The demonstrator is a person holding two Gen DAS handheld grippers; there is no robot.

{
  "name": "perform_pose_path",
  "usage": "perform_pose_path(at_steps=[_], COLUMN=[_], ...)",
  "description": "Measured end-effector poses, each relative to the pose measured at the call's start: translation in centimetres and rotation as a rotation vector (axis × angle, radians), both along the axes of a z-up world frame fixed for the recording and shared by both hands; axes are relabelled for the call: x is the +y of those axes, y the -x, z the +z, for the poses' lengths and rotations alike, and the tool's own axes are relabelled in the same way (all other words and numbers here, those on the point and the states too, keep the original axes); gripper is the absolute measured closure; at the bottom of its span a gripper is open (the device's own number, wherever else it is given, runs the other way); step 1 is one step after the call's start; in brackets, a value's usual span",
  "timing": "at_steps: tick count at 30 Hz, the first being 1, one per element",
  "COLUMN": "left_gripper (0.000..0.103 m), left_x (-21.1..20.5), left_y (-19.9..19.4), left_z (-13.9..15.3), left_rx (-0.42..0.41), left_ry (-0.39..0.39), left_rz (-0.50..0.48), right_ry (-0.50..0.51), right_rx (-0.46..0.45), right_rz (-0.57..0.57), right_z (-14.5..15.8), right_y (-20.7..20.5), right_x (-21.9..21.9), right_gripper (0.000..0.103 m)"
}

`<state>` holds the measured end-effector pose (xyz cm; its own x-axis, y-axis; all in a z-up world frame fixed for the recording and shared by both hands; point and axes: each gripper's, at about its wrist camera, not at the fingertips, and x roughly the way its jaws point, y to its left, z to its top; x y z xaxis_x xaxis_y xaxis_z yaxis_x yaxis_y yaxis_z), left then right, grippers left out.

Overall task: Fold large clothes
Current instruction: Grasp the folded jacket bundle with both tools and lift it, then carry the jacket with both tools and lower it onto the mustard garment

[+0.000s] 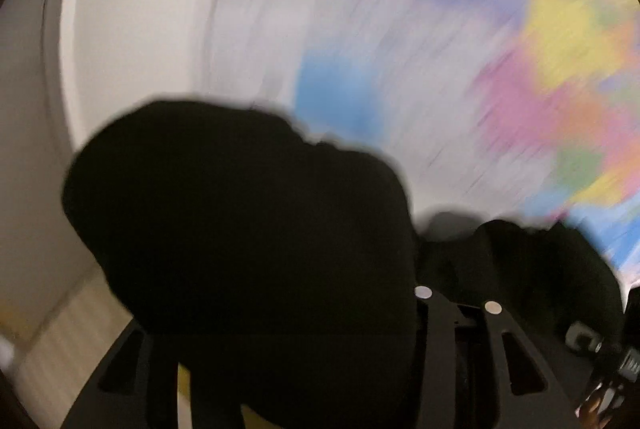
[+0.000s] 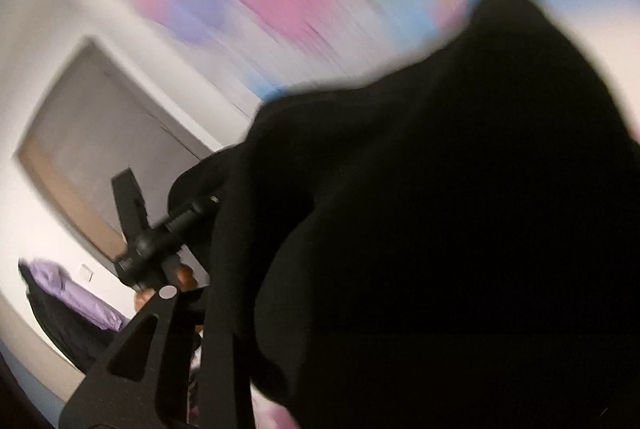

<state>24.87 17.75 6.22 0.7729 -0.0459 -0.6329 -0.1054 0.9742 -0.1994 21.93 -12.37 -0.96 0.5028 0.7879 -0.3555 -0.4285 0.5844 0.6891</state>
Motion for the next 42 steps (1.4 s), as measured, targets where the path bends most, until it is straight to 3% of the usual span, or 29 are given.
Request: perform_pose_path(at_steps=[2,4,6,12,14,16,17,21,25,27,30,31,33,34,39,42], left_gripper=[0.057,0.055,0.051,0.047,0.047,0.047,0.046,0.04,0.034,0.034,0.034,0.033,0.026,0.026,0.025,0.025], left_x=[1.8,2.6,3.5,3.7,3.7,3.1,2.6,2.5,3.8,4.5,4.5,4.4,3.6,2.9,-1.3,-3.0], left_y=[0.5,1.3,2.1,1.4,1.3,2.2,2.9,5.5,7.4,8.1,9.8,10.3,10.9,10.8,7.3,4.6], left_z=[-3.0,-3.1,-2.7,-2.5,-2.4,-1.9,-1.5,-0.4,0.1,0.5,2.0,2.6,3.7,4.0,3.0,1.7], left_rx=[0.024,-0.006,-0.015,0.038,0.042,0.03,0.008,-0.035,-0.038,-0.049,-0.13,-0.167,-0.215,-0.214,-0.126,-0.073], left_ry=[0.084,0.112,0.119,0.098,0.102,0.043,-0.001,-0.056,-0.041,-0.018,-0.075,-0.084,-0.1,-0.107,-0.171,-0.238], left_rz=[-0.003,-0.024,-0.029,-0.022,-0.019,-0.025,-0.035,0.008,0.11,0.161,0.25,0.262,0.183,0.131,-0.083,-0.072], right_ry=[-0.071,-0.059,-0.033,0.166,0.208,0.277,0.297,0.364,0.457,0.497,0.535,0.545,0.541,0.528,0.36,0.317], right_rx=[0.006,-0.02,-0.057,-0.15,-0.234,-0.317,-0.357,-0.355,-0.289,-0.287,-0.269,-0.273,-0.267,-0.271,-0.33,-0.37], right_rz=[0.013,0.01,0.013,-0.063,-0.1,-0.15,-0.173,-0.158,-0.052,-0.056,-0.022,-0.006,-0.001,-0.018,-0.097,-0.162], right_z=[-1.8,-1.3,0.0,3.3,5.1,6.3,7.5,8.3,6.3,5.4,4.4,4.2,4.4,4.8,9.0,11.0], right_y=[0.8,2.1,3.1,8.2,10.7,12.7,12.8,9.4,5.6,4.5,2.9,2.8,2.8,2.9,3.2,3.6], right_x=[-1.5,-2.7,-3.7,-7.0,-7.9,-8.1,-8.0,-6.9,-4.7,-3.1,-1.5,-1.3,-1.5,-2.0,-4.9,-5.7], right_gripper=[0.06,0.048,0.047,0.048,0.048,0.048,0.048,0.042,0.037,0.036,0.052,0.064,0.078,0.093,0.1,0.101])
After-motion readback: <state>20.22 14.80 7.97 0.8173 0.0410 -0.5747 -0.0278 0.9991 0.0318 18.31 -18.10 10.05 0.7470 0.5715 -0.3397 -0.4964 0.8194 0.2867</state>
